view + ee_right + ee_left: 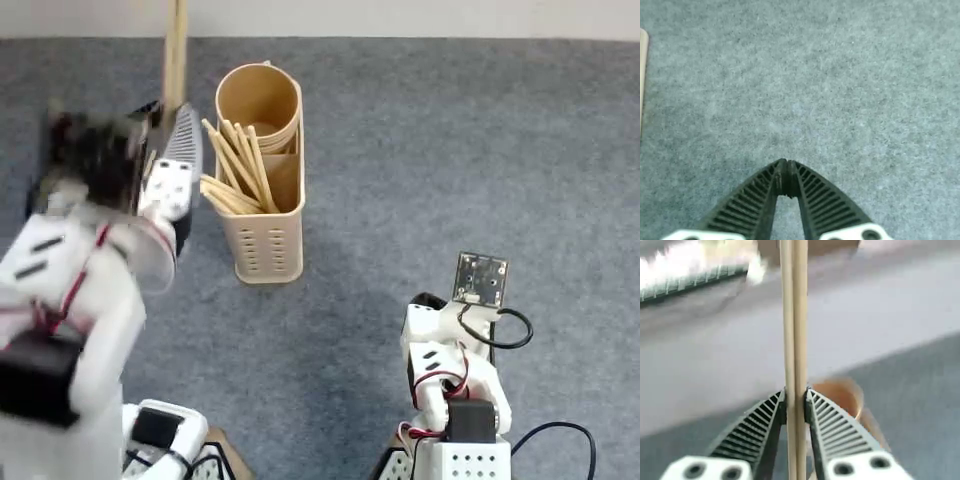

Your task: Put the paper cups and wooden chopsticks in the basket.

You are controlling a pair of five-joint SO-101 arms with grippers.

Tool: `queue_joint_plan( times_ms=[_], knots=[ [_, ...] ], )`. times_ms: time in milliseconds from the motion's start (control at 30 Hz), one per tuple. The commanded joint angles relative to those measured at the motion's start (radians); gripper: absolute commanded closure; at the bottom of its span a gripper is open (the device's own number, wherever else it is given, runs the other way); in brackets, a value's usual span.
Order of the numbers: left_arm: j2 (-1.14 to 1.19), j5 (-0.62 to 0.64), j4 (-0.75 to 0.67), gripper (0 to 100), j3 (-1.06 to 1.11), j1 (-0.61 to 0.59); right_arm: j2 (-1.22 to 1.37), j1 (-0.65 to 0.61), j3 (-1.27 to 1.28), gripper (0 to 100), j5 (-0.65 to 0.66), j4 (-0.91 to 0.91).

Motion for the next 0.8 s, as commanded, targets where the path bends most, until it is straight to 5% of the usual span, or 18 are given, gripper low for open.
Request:
queue_joint_plan(
  times_ms=[0, 333, 767],
  knots=[
    [0.051, 0.069, -0.106, 100, -0.012, 0.064, -0.001, 0.01, 0.162, 99.4, 0.009, -0.002],
    [0.337, 0.143, -0.222, 98, -0.002, 0.065, -0.001, 0.01, 0.162, 99.4, 0.009, -0.002],
    [0.392, 0.144, -0.155, 88, -0.012, 0.062, -0.001, 0.01, 0.162, 99.4, 0.009, -0.002]
  ],
)
